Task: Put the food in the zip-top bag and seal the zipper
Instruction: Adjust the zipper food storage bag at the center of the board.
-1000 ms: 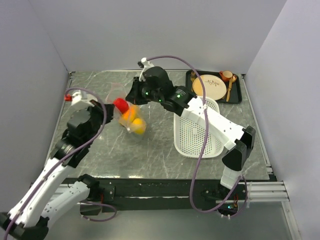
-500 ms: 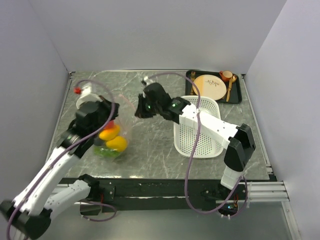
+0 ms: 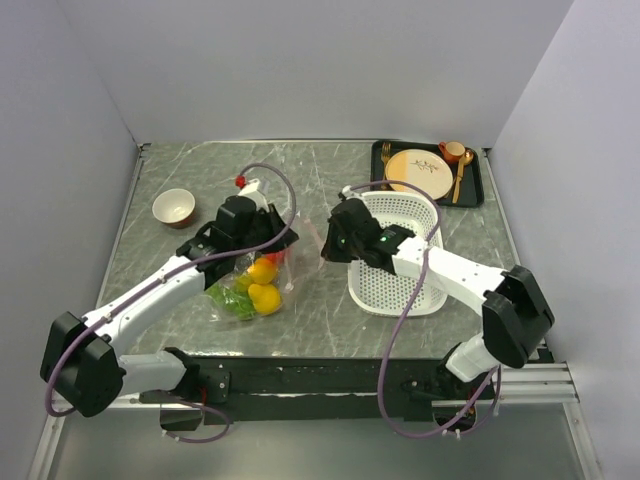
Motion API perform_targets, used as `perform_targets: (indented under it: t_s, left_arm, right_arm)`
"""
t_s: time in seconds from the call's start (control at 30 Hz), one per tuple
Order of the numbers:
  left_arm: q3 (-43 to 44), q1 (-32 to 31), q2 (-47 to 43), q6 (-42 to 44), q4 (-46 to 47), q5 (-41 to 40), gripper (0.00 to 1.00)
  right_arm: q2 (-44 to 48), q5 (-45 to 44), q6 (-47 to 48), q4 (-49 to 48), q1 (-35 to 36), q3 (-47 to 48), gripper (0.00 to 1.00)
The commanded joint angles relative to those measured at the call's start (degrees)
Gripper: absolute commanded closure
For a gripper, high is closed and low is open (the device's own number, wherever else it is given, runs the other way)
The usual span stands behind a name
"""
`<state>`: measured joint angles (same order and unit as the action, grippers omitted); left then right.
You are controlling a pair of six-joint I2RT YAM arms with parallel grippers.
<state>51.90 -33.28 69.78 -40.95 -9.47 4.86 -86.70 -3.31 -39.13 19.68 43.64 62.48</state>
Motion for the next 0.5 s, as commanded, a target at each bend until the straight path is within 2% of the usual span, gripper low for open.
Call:
perform_targets:
  t_s: [0.0,0.03,0.07,0.13,0.17,0.2,0.27,0.4,0.47]
  left_arm:
    - [-2.14,-4.86,-0.43,-0.62,6.39,3.31,0.79]
    - [-2.76,-5.65,-0.61,-1.06,7.09,3.05,0.72]
    - [-3.46,-6.96,-0.96,-1.67,7.62,2.61,0.54]
    - [-5.75,-7.59,-2.80,-2.90,7.98,1.21,0.47]
    - [-6.45,-8.11,-3.94,-3.34,7.55,-0.10,0.35]
    - [-7.85,-8.29,-6.73,-3.96,7.28,-2.55,0.29]
    - [-9.18,-8.38,-10.00,-4.05,6.14,-4.68,0.22]
    - [-11.55,-8.38,-18.43,-4.31,2.29,-10.57,0.16]
    - [-12.17,-8.30,-20.20,-5.36,0.78,-11.80,0.15]
  right_arm:
    - [3.99,-1.09,-0.06,-4.03,-2.06,-2.61,0.85]
    - [4.25,-0.56,-0.15,-4.56,-2.67,-2.97,0.85]
    - [4.25,-0.12,-0.15,-4.74,-2.94,-3.32,0.85]
    - [4.17,0.32,-0.24,-5.35,-3.38,-4.03,0.85]
    - [3.99,0.41,-0.41,-5.62,-3.47,-4.20,0.85]
    - [3.82,0.50,-0.50,-5.97,-3.47,-4.55,0.85]
    - [3.99,0.50,-0.85,-6.23,-3.73,-4.91,0.85]
    - [4.60,1.03,-1.56,-6.07,-4.44,-5.61,0.84]
    - [6.18,0.33,-2.17,-4.92,-4.70,-6.13,0.78]
